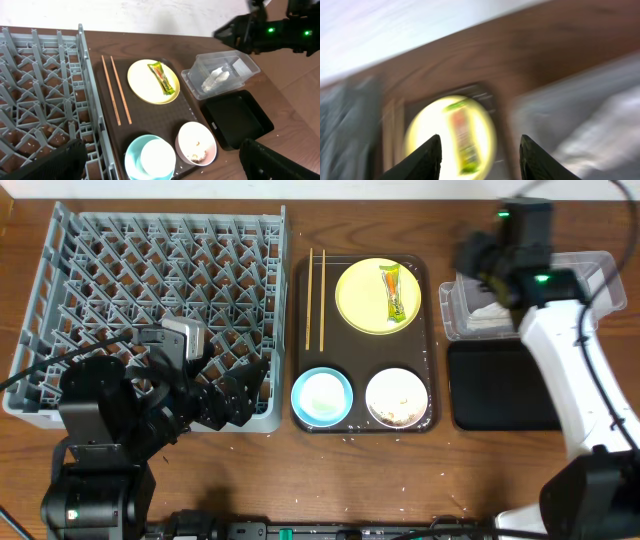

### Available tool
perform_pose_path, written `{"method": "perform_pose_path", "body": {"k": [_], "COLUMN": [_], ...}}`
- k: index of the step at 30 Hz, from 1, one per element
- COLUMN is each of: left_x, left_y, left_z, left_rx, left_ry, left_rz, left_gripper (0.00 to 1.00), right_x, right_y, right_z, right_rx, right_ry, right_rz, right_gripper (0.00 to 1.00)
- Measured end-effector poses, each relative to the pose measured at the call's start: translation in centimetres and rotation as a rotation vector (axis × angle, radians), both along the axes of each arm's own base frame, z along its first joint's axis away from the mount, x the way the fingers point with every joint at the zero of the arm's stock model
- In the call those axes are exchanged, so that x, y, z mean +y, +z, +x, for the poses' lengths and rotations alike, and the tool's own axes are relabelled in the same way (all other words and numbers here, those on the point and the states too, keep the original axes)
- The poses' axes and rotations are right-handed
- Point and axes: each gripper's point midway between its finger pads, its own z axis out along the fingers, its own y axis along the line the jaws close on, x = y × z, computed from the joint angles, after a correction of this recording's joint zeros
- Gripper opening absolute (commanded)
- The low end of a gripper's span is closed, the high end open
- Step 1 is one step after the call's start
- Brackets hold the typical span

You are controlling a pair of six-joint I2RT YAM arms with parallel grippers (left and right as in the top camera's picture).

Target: Sort waste into correct bins and load items into the dishwasher

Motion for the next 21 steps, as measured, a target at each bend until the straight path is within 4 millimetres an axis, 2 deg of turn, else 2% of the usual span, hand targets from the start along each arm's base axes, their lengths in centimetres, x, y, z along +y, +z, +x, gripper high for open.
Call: {"method": "perform_pose_path", "body": {"k": [1,2,3,4,7,8,11,12,15,16,17,21], "left_x": [0.0,0.0,0.0,0.0,0.0,0.0,0.0,0.0,0.0,0.0,0.0,0.0], "left_y": [0.0,0.0,0.0,0.0,0.0,0.0,0.0,0.0,0.0,0.0,0.0,0.0], "left_z": [0.0,0.0,0.0,0.0,0.0,0.0,0.0,0.0,0.0,0.0,0.0,0.0], "left_rx": [0.0,0.0,0.0,0.0,0.001,0.001,0.001,0.002,0.002,0.002,0.002,0.001], "left_ry": [0.0,0.0,0.0,0.0,0.0,0.0,0.0,0.0,0.0,0.0,0.0,0.0], "left_rz": [0.0,0.0,0.0,0.0,0.0,0.0,0.0,0.0,0.0,0.0,0.0,0.0], "left_gripper": [0.98,0.98,0.98,0.98,0.98,0.98,0.98,0.98,0.98,0.98,0.98,0.98], "right_x": [2.9,4.7,6.9,8.1,9.4,9.4,9.1,8.9,8.7,8.6,8.6,8.0], "right_y": [-0.2,-0.9,-2.4,-4.0,-8.8,-11.0,-15.8,-17.5,-20.1,-21.3,-21.3,-20.9], "right_z": [-0.4,-0.6,-0.7,-0.5,0.7,1.3,2.6,2.8,3.1,2.9,2.9,1.0], "right_rx": [-0.009,-0.007,0.001,0.016,0.06,0.086,0.123,0.139,0.165,0.185,0.186,0.266], "right_ry": [0.111,0.174,0.241,0.274,0.302,0.301,0.292,0.288,0.29,0.29,0.289,0.275], "right_rz": [-0.048,-0.084,-0.134,-0.178,-0.26,-0.285,-0.332,-0.342,-0.363,-0.366,-0.368,-0.338], "right_gripper": [0.53,0.57,0.57,0.6,0.61,0.62,0.63,0.59,0.3,0.06,0.01,0.01]}}
